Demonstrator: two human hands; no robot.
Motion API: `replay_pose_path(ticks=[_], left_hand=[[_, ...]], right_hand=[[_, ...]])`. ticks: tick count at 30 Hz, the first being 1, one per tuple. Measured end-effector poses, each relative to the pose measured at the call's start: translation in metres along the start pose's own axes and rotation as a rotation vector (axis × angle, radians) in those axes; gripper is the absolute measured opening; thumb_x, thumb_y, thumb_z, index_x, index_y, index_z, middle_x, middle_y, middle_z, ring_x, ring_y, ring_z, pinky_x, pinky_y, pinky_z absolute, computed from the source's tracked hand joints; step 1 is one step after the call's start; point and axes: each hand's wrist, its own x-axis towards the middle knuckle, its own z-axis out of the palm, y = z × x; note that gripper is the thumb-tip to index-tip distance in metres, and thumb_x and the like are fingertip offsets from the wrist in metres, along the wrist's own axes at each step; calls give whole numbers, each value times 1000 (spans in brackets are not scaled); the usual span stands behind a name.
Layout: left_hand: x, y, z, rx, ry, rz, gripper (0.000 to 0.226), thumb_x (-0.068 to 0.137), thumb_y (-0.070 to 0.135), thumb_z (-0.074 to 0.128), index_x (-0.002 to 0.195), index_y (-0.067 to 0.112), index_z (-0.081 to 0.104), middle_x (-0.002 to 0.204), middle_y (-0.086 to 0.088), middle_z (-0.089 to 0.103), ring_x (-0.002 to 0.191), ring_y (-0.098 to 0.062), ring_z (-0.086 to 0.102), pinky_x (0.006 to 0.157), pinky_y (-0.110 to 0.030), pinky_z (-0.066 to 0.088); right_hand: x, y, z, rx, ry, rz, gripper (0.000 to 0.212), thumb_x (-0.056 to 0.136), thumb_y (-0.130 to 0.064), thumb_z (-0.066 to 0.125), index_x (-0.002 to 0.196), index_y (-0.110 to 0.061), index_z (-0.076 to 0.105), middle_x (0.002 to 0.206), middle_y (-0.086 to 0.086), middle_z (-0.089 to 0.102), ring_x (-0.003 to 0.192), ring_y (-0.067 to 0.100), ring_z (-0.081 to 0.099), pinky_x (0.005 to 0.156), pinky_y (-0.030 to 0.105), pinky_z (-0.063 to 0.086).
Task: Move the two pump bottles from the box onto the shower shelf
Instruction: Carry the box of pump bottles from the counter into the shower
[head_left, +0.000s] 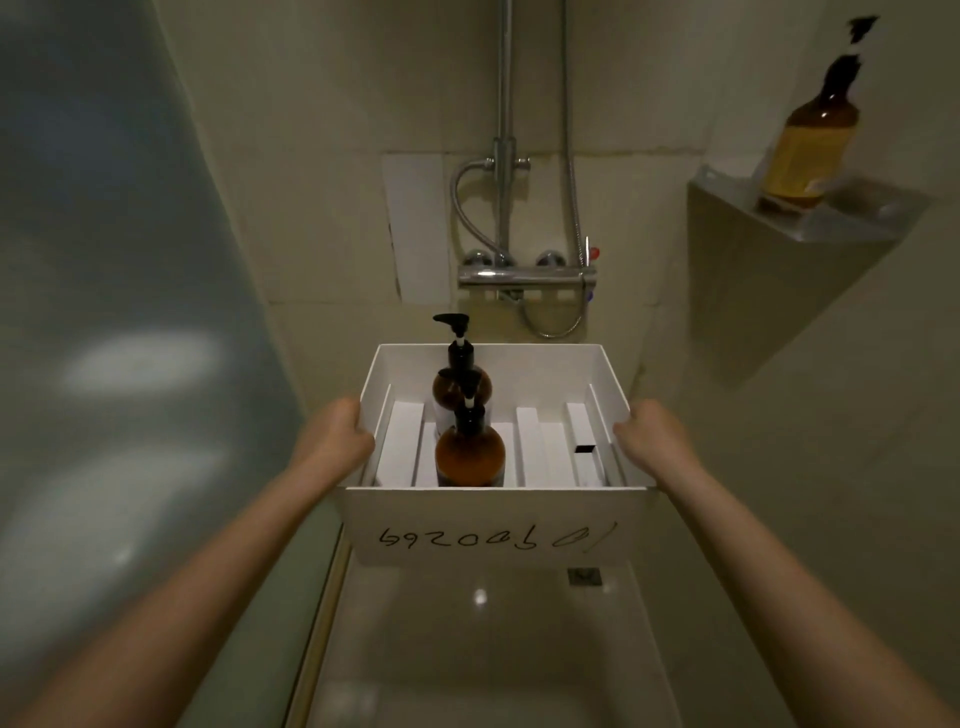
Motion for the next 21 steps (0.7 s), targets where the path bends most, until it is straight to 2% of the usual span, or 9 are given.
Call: replay_pose_path(ticks=[4,12,17,21], left_hand=[[0,-35,68,-7,-18,-12,27,76,-1,47,100,-1,58,102,-26,63,95,-39,60,72,-35,44],[3,-110,208,21,-40,-32,28,76,0,47,102,-2,58,106,-26,62,98,-40,58,73,-35,43],[6,-158,297,-17,-49,-27,27,76,-1,46,101,-1,56,103,-25,63,95,-40,59,71,-35,43],[7,-195,363,-16,-44,-16,26,76,-1,46,100,0,56,100,-25,63,91,-40,59,66,-31,37]], right_hand=[[9,38,68,-3,-2,25,30,89,-8,45,112,4,60,111,25,64,101,38,61,70,29,39],[36,118,201,40,-39,39,26,88,-5,45,105,7,62,104,26,64,94,37,62,69,29,39],[57,167,290,62,-50,50,28,88,-7,44,107,4,61,100,24,65,90,38,62,76,36,48],[70,203,356,29,-38,37,29,88,-9,45,109,3,61,103,24,65,93,39,61,81,39,50]])
